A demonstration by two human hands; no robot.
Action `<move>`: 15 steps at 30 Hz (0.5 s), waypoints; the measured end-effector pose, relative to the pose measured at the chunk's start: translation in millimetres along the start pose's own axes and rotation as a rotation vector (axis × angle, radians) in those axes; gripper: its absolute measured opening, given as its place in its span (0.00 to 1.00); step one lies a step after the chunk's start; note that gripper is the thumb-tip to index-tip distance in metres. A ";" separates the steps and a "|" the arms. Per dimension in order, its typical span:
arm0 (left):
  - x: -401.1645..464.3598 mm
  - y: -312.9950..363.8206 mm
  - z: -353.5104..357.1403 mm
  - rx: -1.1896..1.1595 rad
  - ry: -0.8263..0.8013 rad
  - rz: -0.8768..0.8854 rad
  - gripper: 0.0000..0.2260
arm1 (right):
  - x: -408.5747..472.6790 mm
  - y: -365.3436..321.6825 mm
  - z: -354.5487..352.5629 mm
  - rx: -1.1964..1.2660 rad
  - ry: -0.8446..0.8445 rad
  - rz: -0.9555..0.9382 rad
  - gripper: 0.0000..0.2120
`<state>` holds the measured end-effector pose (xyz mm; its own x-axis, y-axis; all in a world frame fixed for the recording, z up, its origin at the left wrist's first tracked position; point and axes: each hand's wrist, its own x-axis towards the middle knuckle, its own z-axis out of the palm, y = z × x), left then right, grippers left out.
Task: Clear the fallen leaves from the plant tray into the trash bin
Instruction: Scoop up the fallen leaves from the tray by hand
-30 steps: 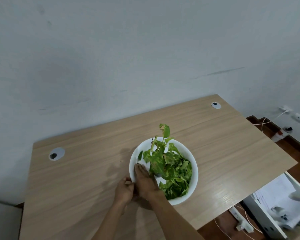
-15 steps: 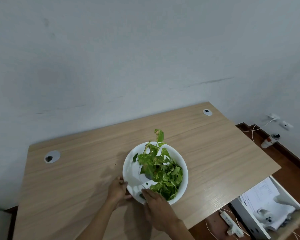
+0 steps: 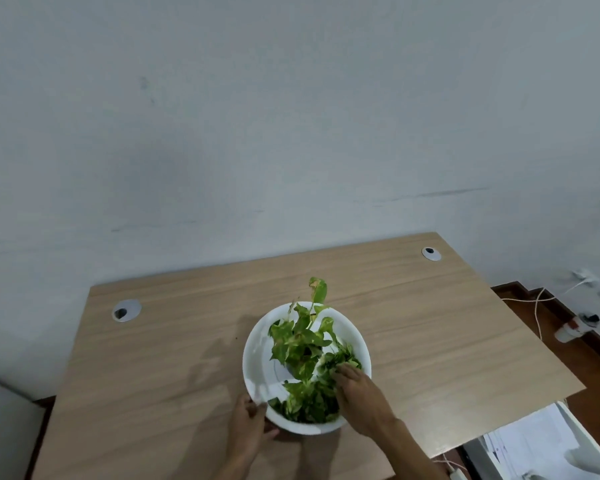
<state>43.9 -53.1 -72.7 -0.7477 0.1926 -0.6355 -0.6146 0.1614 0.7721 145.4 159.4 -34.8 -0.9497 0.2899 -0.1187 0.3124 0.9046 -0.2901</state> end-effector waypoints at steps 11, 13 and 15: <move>28.6 23.8 -4.8 0.216 0.247 0.188 0.07 | -16.1 5.8 14.9 0.137 -0.226 0.006 0.13; 41.8 24.2 -4.0 0.280 0.342 0.188 0.06 | -13.7 -0.9 12.4 0.247 -0.280 -0.004 0.11; 45.1 20.0 0.4 0.246 0.402 0.131 0.07 | -9.2 3.4 2.6 0.369 -0.272 -0.011 0.11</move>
<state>-2.0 -40.8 -86.0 -0.8822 -0.1548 -0.4447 -0.4679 0.3940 0.7911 155.3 159.0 -37.2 -0.9277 0.1441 -0.3445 0.3368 0.7211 -0.6055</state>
